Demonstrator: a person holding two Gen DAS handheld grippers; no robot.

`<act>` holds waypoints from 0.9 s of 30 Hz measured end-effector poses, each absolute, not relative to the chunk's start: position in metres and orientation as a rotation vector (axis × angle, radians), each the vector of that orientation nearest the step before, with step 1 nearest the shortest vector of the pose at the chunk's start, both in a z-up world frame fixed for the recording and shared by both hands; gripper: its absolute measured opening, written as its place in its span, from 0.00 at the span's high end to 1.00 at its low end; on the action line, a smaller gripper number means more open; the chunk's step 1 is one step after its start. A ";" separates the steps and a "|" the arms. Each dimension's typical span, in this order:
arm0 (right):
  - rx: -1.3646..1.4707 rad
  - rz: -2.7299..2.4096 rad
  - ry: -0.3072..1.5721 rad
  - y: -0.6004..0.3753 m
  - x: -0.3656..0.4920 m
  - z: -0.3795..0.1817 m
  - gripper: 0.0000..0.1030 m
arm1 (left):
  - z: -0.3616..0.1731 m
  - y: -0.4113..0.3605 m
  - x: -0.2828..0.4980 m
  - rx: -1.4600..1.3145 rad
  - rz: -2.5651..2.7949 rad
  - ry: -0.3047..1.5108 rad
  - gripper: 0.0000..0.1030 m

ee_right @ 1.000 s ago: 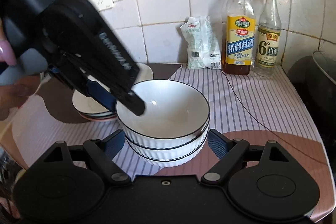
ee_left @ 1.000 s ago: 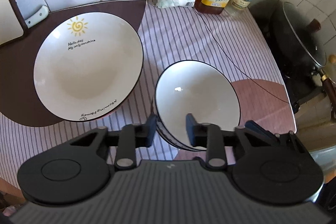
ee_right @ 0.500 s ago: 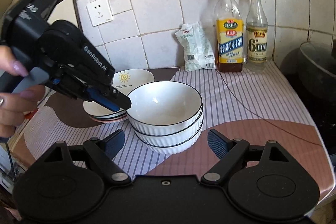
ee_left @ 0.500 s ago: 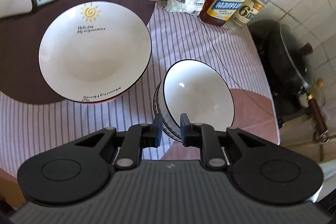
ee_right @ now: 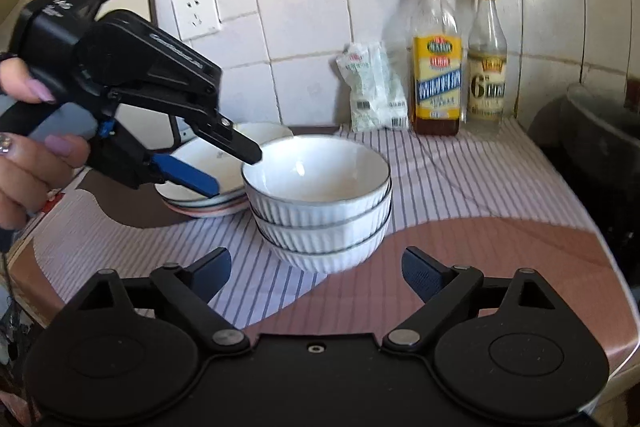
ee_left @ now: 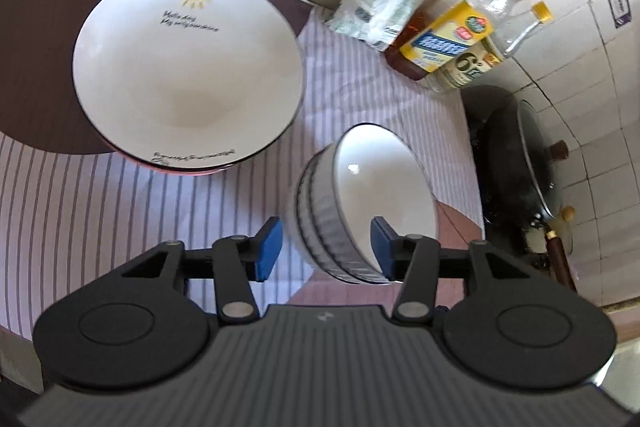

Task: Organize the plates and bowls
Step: 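Close both grippers on the rim of the three-bowl stack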

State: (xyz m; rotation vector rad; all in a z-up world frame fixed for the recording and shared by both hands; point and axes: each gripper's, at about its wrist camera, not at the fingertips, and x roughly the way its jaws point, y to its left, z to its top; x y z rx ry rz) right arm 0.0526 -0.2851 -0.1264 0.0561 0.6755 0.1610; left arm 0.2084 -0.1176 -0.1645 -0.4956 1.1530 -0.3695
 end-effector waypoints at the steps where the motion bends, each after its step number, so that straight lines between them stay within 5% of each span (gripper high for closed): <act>1: 0.048 0.158 0.680 -0.284 0.055 -0.132 0.08 | -0.168 -0.116 0.209 -0.501 -0.367 1.150 0.49; 17: 0.071 0.129 0.715 -0.280 0.112 -0.198 0.06 | -0.212 -0.123 0.234 -0.582 -0.334 1.140 0.49; 22: -0.002 0.143 0.691 -0.272 0.121 -0.207 0.02 | -0.210 -0.141 0.236 -0.429 -0.365 1.155 0.70; 27: -0.041 0.179 0.662 -0.270 0.124 -0.207 0.03 | -0.209 -0.150 0.236 -0.368 -0.351 1.153 0.73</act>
